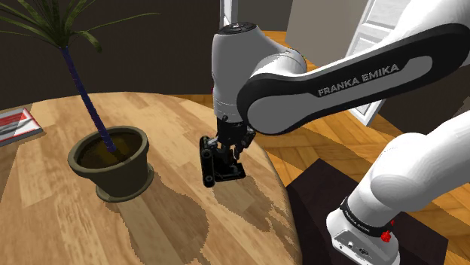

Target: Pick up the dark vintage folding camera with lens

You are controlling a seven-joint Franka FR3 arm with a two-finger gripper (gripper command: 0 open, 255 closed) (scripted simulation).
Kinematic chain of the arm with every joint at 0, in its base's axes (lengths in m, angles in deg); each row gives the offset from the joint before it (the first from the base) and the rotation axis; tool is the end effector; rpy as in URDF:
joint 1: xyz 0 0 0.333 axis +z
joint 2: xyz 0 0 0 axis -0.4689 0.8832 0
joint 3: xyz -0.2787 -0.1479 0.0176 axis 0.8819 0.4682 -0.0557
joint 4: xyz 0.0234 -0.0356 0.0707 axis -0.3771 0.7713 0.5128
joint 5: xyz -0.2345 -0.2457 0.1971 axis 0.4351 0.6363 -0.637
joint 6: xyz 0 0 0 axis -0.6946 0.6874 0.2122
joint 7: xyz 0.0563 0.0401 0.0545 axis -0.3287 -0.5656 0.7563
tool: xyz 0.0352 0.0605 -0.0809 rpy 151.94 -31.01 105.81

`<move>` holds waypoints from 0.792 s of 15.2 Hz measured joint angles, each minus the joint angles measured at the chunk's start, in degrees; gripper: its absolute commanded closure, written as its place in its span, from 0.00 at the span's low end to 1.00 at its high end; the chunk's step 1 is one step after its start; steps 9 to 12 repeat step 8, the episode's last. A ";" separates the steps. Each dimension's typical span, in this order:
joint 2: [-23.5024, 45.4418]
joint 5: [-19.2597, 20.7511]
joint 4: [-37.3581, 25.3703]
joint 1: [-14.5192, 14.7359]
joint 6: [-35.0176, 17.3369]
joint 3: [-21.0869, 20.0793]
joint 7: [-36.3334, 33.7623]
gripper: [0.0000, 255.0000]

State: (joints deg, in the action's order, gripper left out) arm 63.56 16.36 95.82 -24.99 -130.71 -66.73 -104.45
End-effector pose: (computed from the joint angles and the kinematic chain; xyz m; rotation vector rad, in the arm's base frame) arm 0.3316 0.2817 0.4219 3.0473 -0.4207 0.1040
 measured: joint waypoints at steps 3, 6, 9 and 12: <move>-1.19 -0.25 -1.51 0.25 2.68 0.65 0.35 1.00; -2.00 -0.23 -3.09 0.24 5.04 1.41 0.88 1.00; -2.39 -0.24 -4.11 0.28 6.43 1.68 0.97 1.00; -2.39 -0.24 -4.11 0.28 6.43 1.68 0.97 1.00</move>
